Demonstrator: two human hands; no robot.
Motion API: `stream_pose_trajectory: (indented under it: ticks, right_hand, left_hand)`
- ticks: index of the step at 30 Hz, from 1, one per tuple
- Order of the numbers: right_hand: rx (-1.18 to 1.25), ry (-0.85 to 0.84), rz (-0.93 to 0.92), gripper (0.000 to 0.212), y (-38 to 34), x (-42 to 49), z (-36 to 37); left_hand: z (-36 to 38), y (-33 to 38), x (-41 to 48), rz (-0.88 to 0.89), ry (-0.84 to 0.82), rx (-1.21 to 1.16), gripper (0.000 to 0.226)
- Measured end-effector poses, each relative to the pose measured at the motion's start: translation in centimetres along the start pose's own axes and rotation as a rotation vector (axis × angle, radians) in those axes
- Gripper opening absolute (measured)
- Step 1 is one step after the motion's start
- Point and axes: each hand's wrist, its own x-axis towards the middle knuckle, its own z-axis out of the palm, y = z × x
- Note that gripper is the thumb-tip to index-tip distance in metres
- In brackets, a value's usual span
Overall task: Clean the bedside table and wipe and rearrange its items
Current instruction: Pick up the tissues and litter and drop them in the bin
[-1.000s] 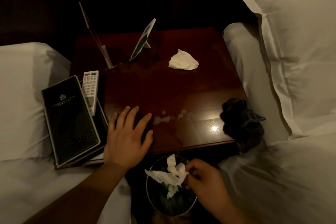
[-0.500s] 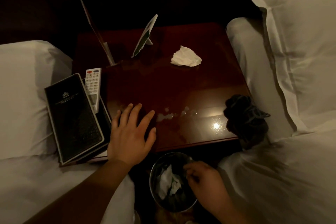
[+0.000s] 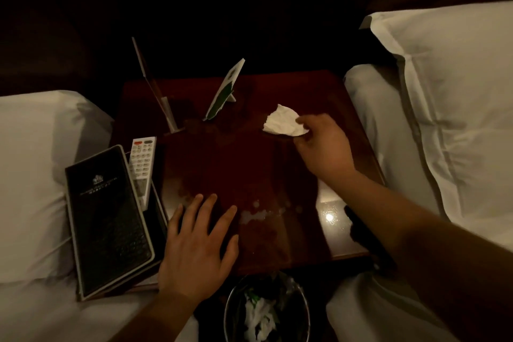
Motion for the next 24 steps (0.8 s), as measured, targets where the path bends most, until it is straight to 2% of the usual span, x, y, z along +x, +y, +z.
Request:
stream_pose_trajectory:
  ticks: [3,5,8,11,19,24]
  right_hand:
    - [-0.112,-0.065,0.004,0.053,0.9,2.8,1.4]
    - [-0.181,-0.13,0.017,0.055,1.3,3.7,2.2]
    - [-0.228,-0.165,0.049,0.044,1.8,4.3,3.4]
    - [-0.249,-0.095,0.062,0.028,2.0,4.3,3.8]
    - [0.016,0.086,-0.039,0.014,0.8,0.3,0.5]
    - [0.127,0.092,-0.055,0.009,-0.3,-4.7,-1.1]
  left_hand:
    - [0.0,-0.1,0.0,-0.001,-0.005,0.003,0.054]
    - [0.0,-0.1,0.0,-0.001,-0.013,0.012,0.053]
    - [0.0,-0.1,0.0,-0.001,-0.012,0.012,0.053]
    - [0.1,-0.1,0.0,0.004,0.007,0.005,0.052]
    - [0.1,0.0,-0.1,0.009,0.007,0.008,0.053]
    - [0.0,0.2,-0.1,0.003,0.011,0.01,0.053]
